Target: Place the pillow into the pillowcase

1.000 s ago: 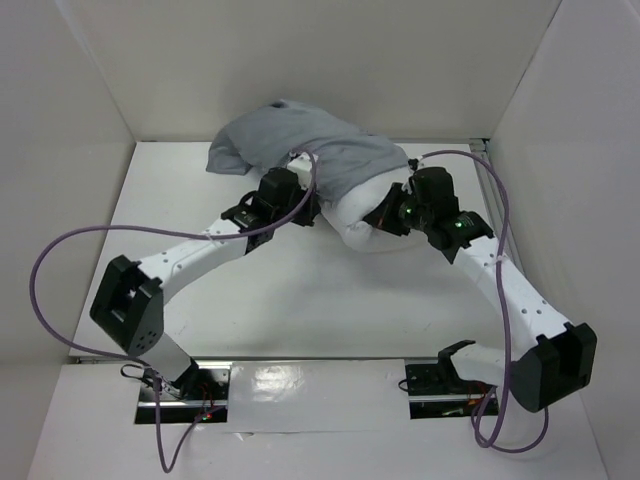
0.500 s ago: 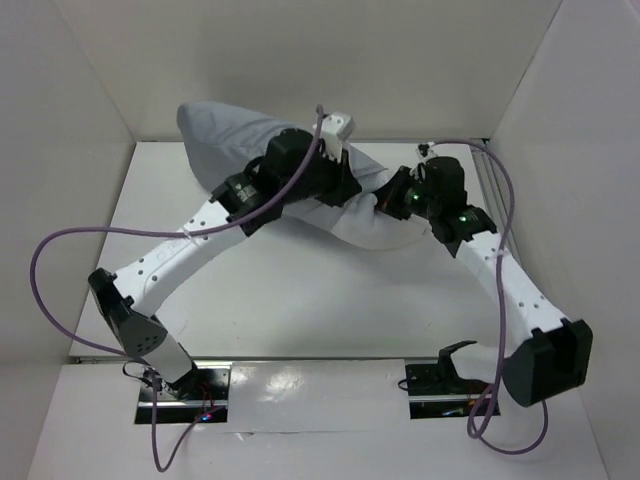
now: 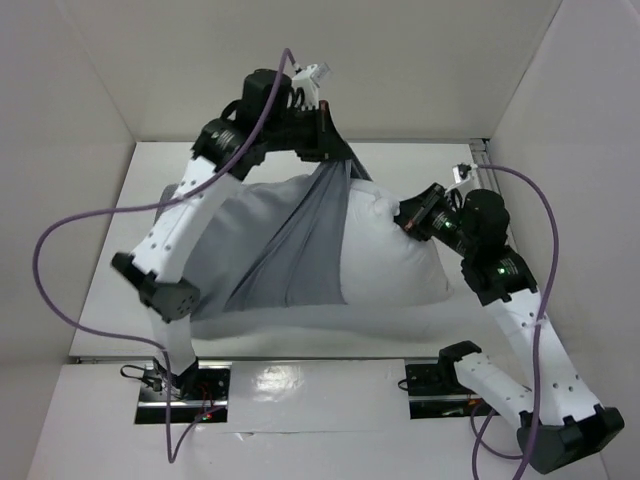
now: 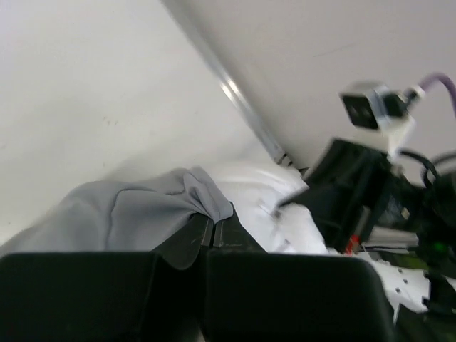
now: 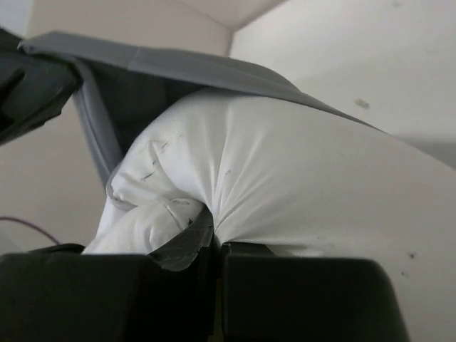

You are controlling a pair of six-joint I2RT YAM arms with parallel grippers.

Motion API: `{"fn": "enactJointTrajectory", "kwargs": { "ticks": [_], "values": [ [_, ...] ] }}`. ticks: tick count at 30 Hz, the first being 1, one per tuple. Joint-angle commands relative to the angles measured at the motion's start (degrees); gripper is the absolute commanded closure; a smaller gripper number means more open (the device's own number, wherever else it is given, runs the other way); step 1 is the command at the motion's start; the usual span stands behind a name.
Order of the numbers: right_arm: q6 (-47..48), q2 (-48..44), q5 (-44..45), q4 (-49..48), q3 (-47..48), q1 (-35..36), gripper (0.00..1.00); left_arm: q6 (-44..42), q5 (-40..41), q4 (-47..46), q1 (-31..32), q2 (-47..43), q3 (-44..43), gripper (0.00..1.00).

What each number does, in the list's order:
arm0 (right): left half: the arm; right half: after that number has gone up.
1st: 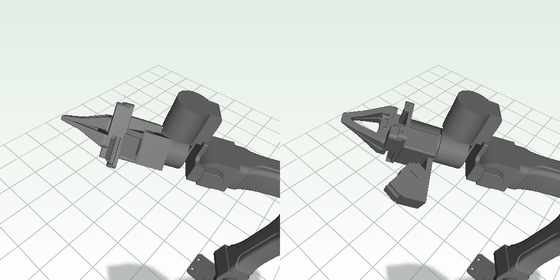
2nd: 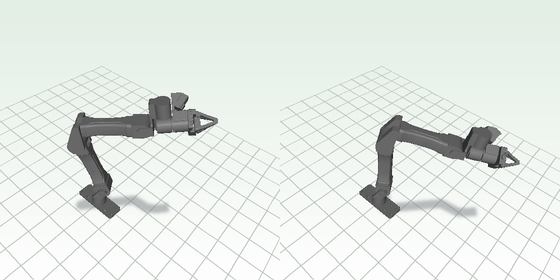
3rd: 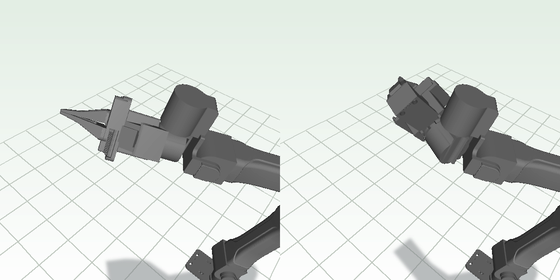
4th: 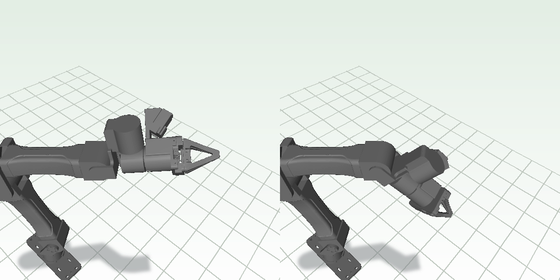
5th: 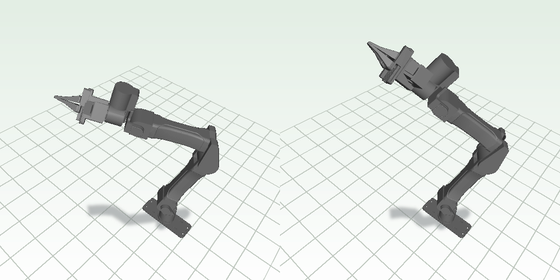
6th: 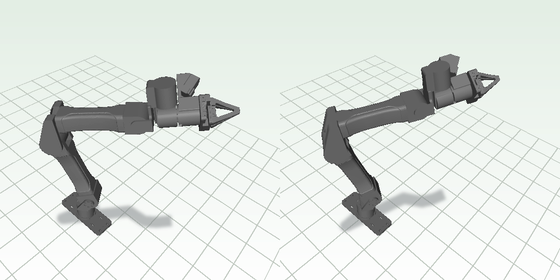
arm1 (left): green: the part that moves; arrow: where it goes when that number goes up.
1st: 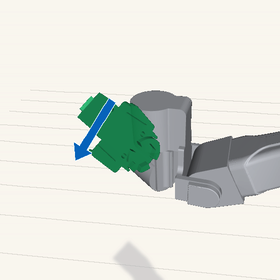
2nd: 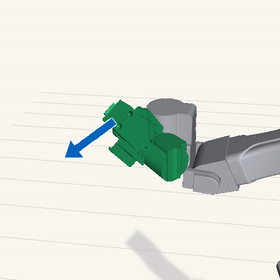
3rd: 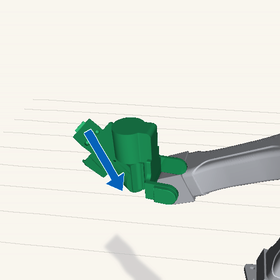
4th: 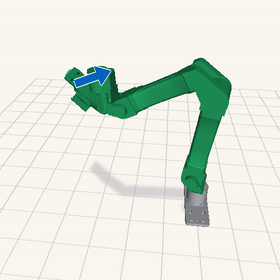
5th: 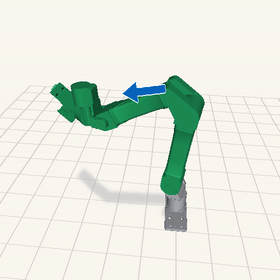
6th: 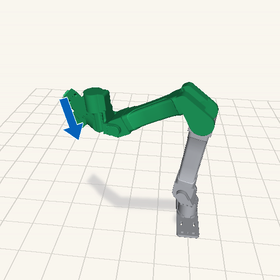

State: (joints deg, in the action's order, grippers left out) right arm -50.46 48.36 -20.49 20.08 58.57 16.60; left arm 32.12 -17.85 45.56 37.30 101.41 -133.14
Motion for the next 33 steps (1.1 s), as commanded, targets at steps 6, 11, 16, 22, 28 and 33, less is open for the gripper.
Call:
{"fn": "enactJointTrajectory", "kwargs": {
  "ticks": [6, 11, 16, 22, 28, 33],
  "values": [
    [-4.48, 8.40, 9.50, -3.28, -11.10, -2.09, 1.00, 2.08, -4.82, -11.04, -11.01, 19.53, -9.07, 0.64],
    [5.17, 20.26, 10.90, 1.08, -5.14, -6.40, 0.16, -6.87, 2.35, -2.42, -9.09, 12.87, -3.39, 0.17],
    [15.19, 19.86, 11.45, 7.60, -0.56, -11.58, 0.02, -13.13, 26.33, 3.31, 0.46, -1.17, 14.71, 0.12],
    [20.30, 15.37, 7.49, 12.17, -2.66, -12.91, 0.00, -5.94, 49.72, 4.54, 8.57, -13.85, 38.02, 0.12],
    [21.01, 11.76, 1.86, 14.02, -6.09, -10.89, 0.00, 0.84, 61.42, 9.81, 10.16, -19.05, 47.34, 0.12],
    [20.40, 11.76, -3.66, 12.01, -8.29, -7.03, 0.00, 4.26, 64.16, 11.38, 8.41, -16.08, 50.26, 0.13]
  ]
}}
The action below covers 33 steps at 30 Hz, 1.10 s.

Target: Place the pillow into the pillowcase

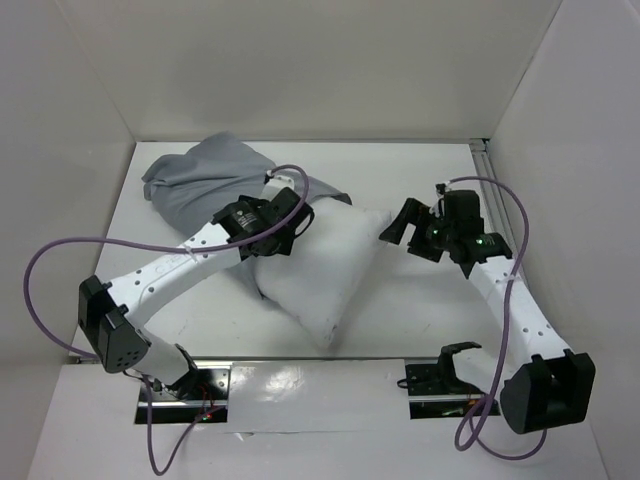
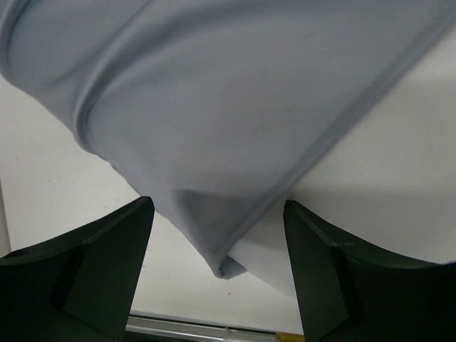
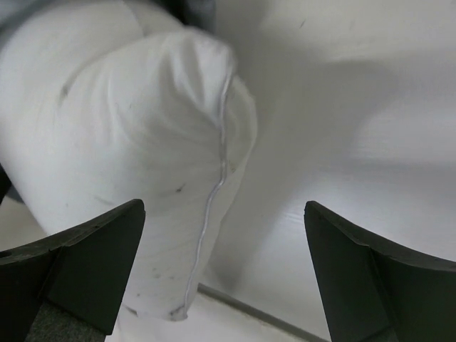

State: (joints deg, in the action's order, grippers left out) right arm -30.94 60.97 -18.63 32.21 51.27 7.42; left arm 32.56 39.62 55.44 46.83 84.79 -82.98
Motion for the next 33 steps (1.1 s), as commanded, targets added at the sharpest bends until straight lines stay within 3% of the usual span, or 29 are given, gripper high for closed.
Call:
{"fn": "enactJointTrajectory", "kwargs": {
  "ticks": [1, 5, 8, 9, 10, 11, 13, 14, 15, 16, 18, 21, 23, 26, 28, 29, 33],
  "values": [
    [0.88, -0.85, -6.49, -1.52, -1.86, 3.12, 0.00, 4.79, 7.22, 2.12, -1.91, 1.24, 0.62, 0.14],
    [-3.23, 0.28, -8.35, -6.44, -5.37, 11.27, 0.00, 6.73, 7.06, 2.13, -4.28, 3.09, 1.33, 0.28],
    [-7.01, 2.39, -8.88, -14.96, -9.15, 17.07, 0.00, 4.02, 3.99, -0.06, -4.90, 3.62, 1.33, 0.80],
    [-7.55, 4.66, -8.88, -16.98, -9.69, 18.23, 0.00, 3.22, 3.20, -0.07, -5.43, 4.15, 0.55, 0.94],
    [-8.25, 5.90, -8.35, -21.70, -9.69, 19.37, 0.00, 2.43, 1.88, -0.07, -5.43, 4.93, -1.03, 1.00],
    [-9.13, 7.13, -8.35, -24.71, -10.48, 21.13, 0.02, 1.21, -1.26, -0.59, -5.43, 4.94, -1.91, 1.00],
    [-11.33, 11.70, -8.35, -31.29, -10.48, 21.93, 0.17, -2.40, -5.23, -1.73, -4.21, 4.94, -3.93, 1.00],
    [-12.21, 13.54, -8.35, -37.50, -9.61, 21.93, 0.28, -4.15, -10.91, -2.70, -3.59, 4.94, -6.55, 1.00],
    [-12.74, 15.39, -9.39, -40.26, -8.39, 21.94, 0.44, -6.69, -14.18, -4.18, -2.02, 4.94, -8.49, 1.00],
    [-12.74, 18.71, -10.01, -42.47, -6.55, 21.94, 0.77, -7.67, -18.13, -5.07, -1.22, 4.94, -13.65, 1.00],
    [-12.74, 20.59, -9.24, -41.88, 1.06, 20.80, 1.00, -8.30, -32.62, -7.09, 0.10, 6.42, -20.26, 1.00],
    [-13.79, 18.93, -5.19, -43.01, 8.47, 17.30, 1.00, -7.51, -50.27, -9.64, 4.31, 10.99, -36.16, 1.00],
    [-15.28, 14.63, -3.53, -46.08, 9.03, 16.57, 1.00, -7.51, -54.62, -9.04, 8.27, 18.28, -50.86, 1.00],
    [-15.82, 7.43, 2.18, -46.71, 6.05, 18.15, 1.00, -4.88, -62.01, -9.64, 8.98, 24.89, -61.67, 1.00],
    [-16.35, 4.52, 7.70, -46.71, 0.44, 21.31, 1.00, -2.77, -65.01, -13.93, 8.98, 23.59, -57.50, 1.00],
    [-17.65, 4.51, 9.13, -48.62, -1.93, 22.19, 1.00, -2.06, -65.02, -18.74, 8.37, 20.96, -49.90, 1.00],
    [-23.80, 8.19, 12.83, -55.56, -14.84, 24.83, 1.00, -0.39, -64.76, -20.20, 6.78, 20.06, -42.02, 1.00]
  ]
}}
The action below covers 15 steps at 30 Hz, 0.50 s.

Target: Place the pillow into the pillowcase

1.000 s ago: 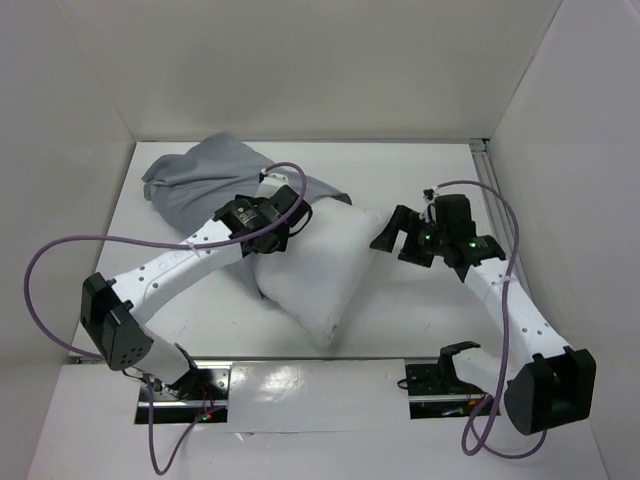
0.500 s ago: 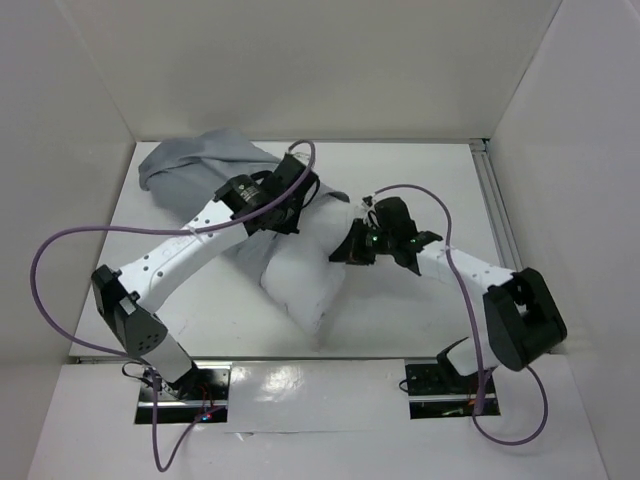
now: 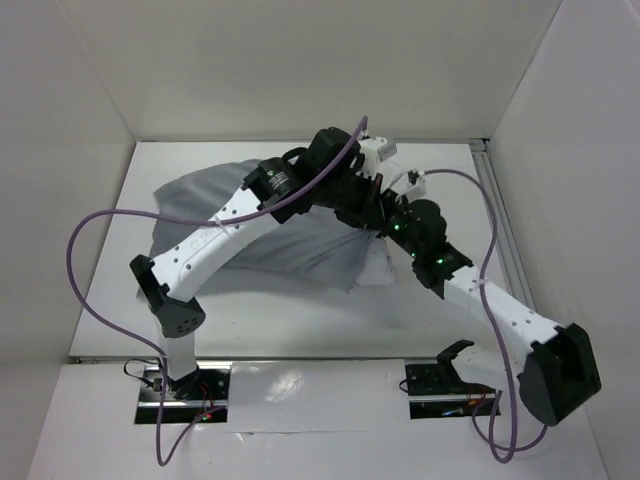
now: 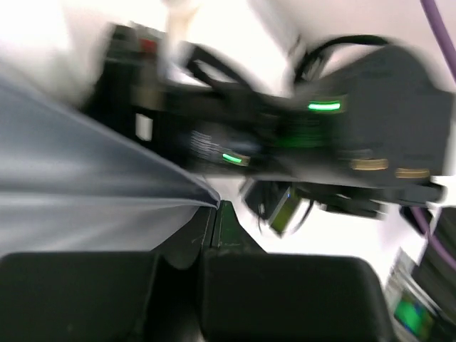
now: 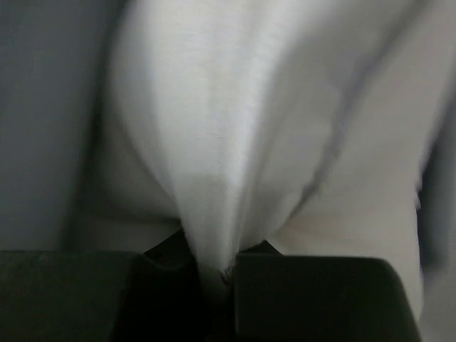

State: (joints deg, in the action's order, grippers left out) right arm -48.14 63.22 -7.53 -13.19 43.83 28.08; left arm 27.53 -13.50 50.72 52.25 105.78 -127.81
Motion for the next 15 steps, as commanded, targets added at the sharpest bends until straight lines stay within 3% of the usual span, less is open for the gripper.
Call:
{"fn": "enactJointTrajectory", "kwargs": {
  "ticks": [1, 6, 7, 8, 9, 10, 11, 14, 15],
  "values": [
    [-8.79, 7.08, 1.73, -11.49, -8.67, 4.18, 1.00, 5.25, -10.77, -15.47, 1.36, -1.45, 3.52, 1.00],
    [-12.42, 10.35, 2.34, -12.31, -10.88, 4.01, 1.00, 5.87, -7.87, -13.73, 0.84, -2.07, 7.31, 1.00],
    [-12.42, 9.65, 2.34, -10.91, -10.88, 2.96, 1.00, 5.35, -5.51, -12.24, 0.84, -2.07, 6.61, 0.94],
    [-11.29, 7.64, 1.39, -9.15, -10.35, 2.17, 0.98, 3.52, -3.57, -7.70, 0.84, -2.07, 5.65, 0.63],
    [-10.06, 6.40, 0.51, -4.78, -9.83, 1.12, 0.87, 2.28, 1.75, -4.96, 0.84, -2.07, 3.73, 0.49],
    [-7.09, 5.00, -0.37, -1.96, -8.60, -0.98, 0.50, 0.53, 5.64, -1.88, 0.84, -2.07, 2.66, 0.40],
    [-5.23, 2.28, -2.03, 1.12, -7.72, -2.05, 0.33, 0.51, 9.76, 4.15, 0.84, -2.07, 2.04, 0.29],
    [3.80, -1.59, -3.45, 19.12, -2.36, -6.36, 0.09, 2.24, 26.03, 11.49, -2.22, -4.95, 4.48, 0.26],
    [6.02, -2.48, -3.46, 23.34, -1.31, -7.24, 0.06, 3.40, 28.94, 14.55, -3.37, -8.01, 9.28, 0.26]
  ]
}}
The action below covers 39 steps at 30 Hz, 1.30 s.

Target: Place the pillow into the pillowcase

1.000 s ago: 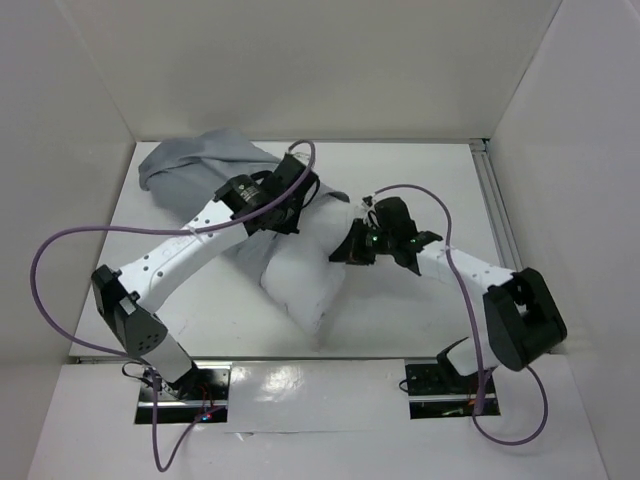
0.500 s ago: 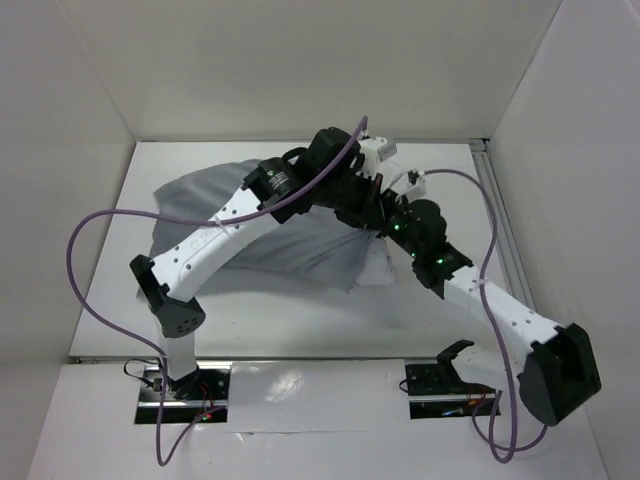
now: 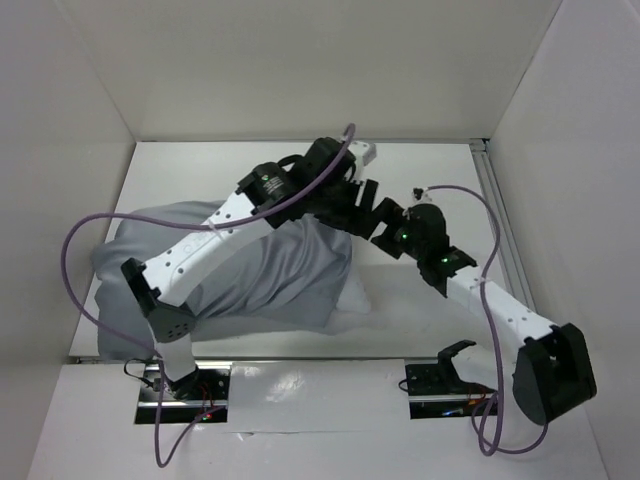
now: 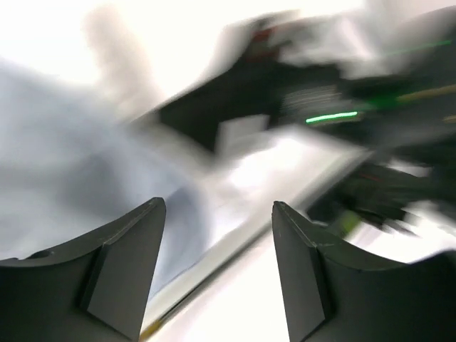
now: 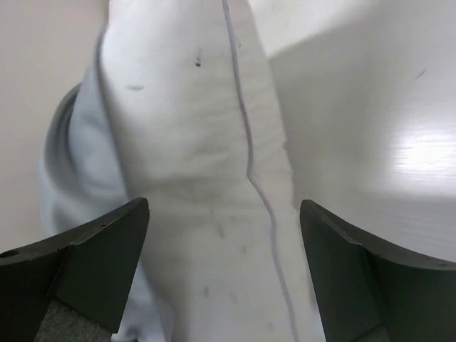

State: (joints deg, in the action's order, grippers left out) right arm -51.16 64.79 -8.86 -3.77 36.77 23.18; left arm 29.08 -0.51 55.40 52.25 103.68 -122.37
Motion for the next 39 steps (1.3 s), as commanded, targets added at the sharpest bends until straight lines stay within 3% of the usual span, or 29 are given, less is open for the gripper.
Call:
{"fn": "enactJointTrajectory", "kwargs": {
  "ticks": [1, 3, 7, 11, 13, 14, 15, 16, 17, 19, 20, 22, 23, 30, 34, 35, 36, 37, 38, 39],
  "values": [
    [10.97, -5.11, -3.17, 20.40, 6.37, -3.13, 0.06, 3.25, 19.55, 11.04, -4.69, -7.68, 6.85, 0.26],
    [16.33, -8.26, -6.14, 25.63, 6.38, -5.24, 0.05, 7.47, 21.16, 11.75, -8.19, -11.81, 13.87, 0.26],
    [21.36, -13.11, -14.50, 31.71, 5.15, -5.95, 0.08, 16.51, 24.50, 11.75, -12.86, -23.32, 35.81, 0.26],
    [21.89, -13.64, -20.57, 30.68, 0.77, -3.42, 0.18, 21.98, 20.84, 7.81, -17.70, -32.91, 49.57, 0.21],
    [21.37, -11.90, -23.38, 28.04, -0.73, -1.74, 0.18, 20.14, 17.75, 1.58, -19.81, -35.04, 53.62, 0.19],
    [20.75, -10.84, -24.61, 23.24, -1.70, -0.78, 0.23, 19.36, 15.30, -0.53, -19.82, -35.04, 56.51, 0.19],
    [18.92, -9.61, -25.58, 20.24, -3.27, 1.67, 0.25, 17.26, 14.06, -2.81, -20.69, -35.04, 57.67, 0.24],
    [17.86, -6.73, -25.59, 14.55, -4.59, 3.09, 0.36, 15.85, 10.39, -7.45, -21.22, -32.77, 58.37, 0.44],
    [17.06, -4.96, -24.11, 12.67, -4.61, 4.41, 0.36, 14.27, 10.36, -9.67, -21.92, -31.18, 58.38, 0.62],
    [16.53, -1.18, -23.48, 9.33, -4.61, 7.13, 0.54, 11.54, 7.55, -12.41, -21.93, -27.23, 56.90, 0.97],
    [15.92, 2.06, -23.48, 7.92, -3.65, 7.84, 0.62, 10.48, 6.76, -12.42, -21.93, -22.86, 55.06, 1.00],
    [15.91, 3.75, -22.26, 7.20, -1.01, 8.72, 0.83, 7.77, 6.75, -13.82, -20.44, -19.06, 48.21, 1.00],
    [15.91, 3.06, -18.77, 8.07, -0.13, 9.25, 1.00, 6.70, 6.75, -13.82, -18.69, -17.47, 45.40, 1.00],
    [13.19, -14.49, -3.11, 17.91, 2.16, 9.25, 1.00, -1.12, 5.70, -11.99, -10.60, -2.88, 15.63, 1.00],
    [11.88, -20.75, -0.29, 22.84, 2.78, 9.25, 1.00, -3.59, 9.46, -6.89, -6.11, 0.55, 9.09, 1.00],
    [11.35, -21.72, -0.28, 22.84, 1.82, 9.25, 1.00, -3.59, 10.26, -5.58, -5.50, 0.56, 9.08, 0.93],
    [11.34, -22.25, -0.28, 22.84, 1.29, 9.25, 1.00, -3.07, 11.05, -4.08, -4.53, -0.66, 9.08, 0.74],
    [11.34, -22.78, -0.28, 22.32, 0.76, 9.25, 1.00, -3.07, 11.84, -1.81, -4.00, -1.89, 11.69, 0.67],
    [11.34, -22.78, -1.15, 21.71, 0.23, 9.25, 1.00, -1.93, 13.68, -0.57, -2.60, -5.47, 16.06, 0.53],
    [11.34, -22.78, -1.16, 21.70, 0.23, 9.25, 1.00, -1.23, 14.74, -0.55, -1.81, -5.50, 16.11, 0.53]
  ]
}}
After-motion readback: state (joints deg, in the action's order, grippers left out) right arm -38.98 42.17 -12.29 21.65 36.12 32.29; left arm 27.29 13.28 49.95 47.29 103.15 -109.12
